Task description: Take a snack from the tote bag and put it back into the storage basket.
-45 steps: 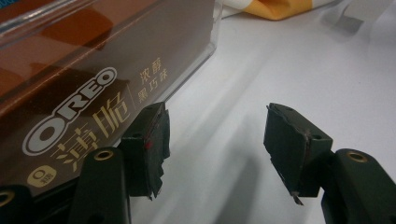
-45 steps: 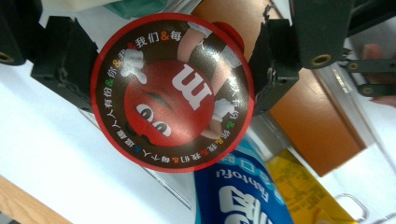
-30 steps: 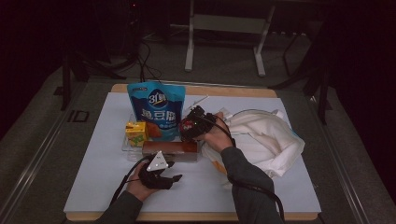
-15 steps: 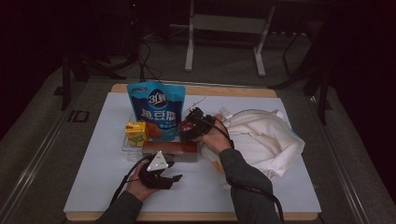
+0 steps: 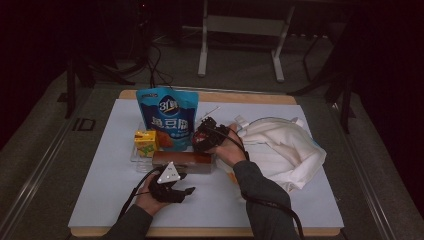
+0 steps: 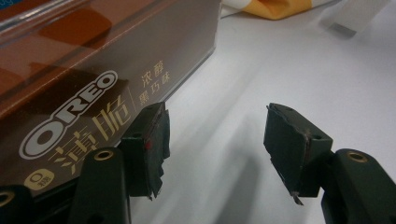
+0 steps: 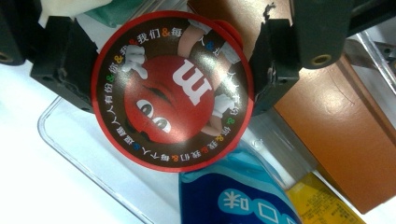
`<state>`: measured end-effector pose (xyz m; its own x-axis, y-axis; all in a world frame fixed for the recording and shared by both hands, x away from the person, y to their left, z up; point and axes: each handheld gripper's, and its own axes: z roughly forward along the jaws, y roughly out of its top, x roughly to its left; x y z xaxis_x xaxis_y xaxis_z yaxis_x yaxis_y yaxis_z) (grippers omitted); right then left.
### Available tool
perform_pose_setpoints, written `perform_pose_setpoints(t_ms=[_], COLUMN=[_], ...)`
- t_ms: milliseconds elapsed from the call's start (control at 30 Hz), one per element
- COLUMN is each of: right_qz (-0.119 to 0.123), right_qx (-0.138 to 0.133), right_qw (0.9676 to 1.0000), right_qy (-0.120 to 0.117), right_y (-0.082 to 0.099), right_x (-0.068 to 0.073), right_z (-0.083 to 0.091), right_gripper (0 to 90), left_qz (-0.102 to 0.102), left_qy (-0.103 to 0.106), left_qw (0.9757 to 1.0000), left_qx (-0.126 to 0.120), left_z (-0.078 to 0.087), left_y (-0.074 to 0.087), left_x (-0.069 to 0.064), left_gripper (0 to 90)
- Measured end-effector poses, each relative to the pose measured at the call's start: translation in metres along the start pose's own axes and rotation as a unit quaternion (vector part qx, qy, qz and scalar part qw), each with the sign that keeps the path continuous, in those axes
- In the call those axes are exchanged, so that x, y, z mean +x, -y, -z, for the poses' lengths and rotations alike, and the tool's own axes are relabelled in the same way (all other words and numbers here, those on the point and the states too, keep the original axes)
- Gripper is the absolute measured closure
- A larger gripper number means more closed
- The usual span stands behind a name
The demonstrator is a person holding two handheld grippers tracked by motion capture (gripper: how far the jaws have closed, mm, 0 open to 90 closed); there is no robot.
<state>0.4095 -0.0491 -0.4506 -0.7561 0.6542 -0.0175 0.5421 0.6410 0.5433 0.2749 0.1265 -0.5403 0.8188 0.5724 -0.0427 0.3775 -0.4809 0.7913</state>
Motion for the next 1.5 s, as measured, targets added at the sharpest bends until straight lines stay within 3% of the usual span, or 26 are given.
perform_pose_setpoints(t_ms=[167, 267, 833, 1500], right_qz=[0.004, -0.004, -0.004, -0.006], right_qx=[0.002, -0.014, -0.024, -0.056], right_qw=[0.9999, 0.9999, 0.9997, 0.9983], right_qy=[0.009, 0.006, 0.008, 0.015], right_y=[0.0, -0.002, 0.004, 0.021], right_x=[0.003, 0.001, -0.008, -0.025], right_z=[-0.002, 0.004, 0.023, 0.062], right_gripper=[25.0, 24.8, 26.3, 35.1], left_qz=[-0.001, -0.002, -0.001, 0.001], left_qy=[0.0, 0.0, -0.001, -0.001], left_qw=[1.0, 1.0, 1.0, 1.0], left_qx=[0.0, 0.001, 0.001, 0.001], left_z=[0.0, 0.0, 0.0, 0.0], left_y=[0.0, 0.0, 0.0, 0.0], left_x=[0.0, 0.0, 0.0, 0.0], left_gripper=[40.0, 40.1, 40.1, 40.0])
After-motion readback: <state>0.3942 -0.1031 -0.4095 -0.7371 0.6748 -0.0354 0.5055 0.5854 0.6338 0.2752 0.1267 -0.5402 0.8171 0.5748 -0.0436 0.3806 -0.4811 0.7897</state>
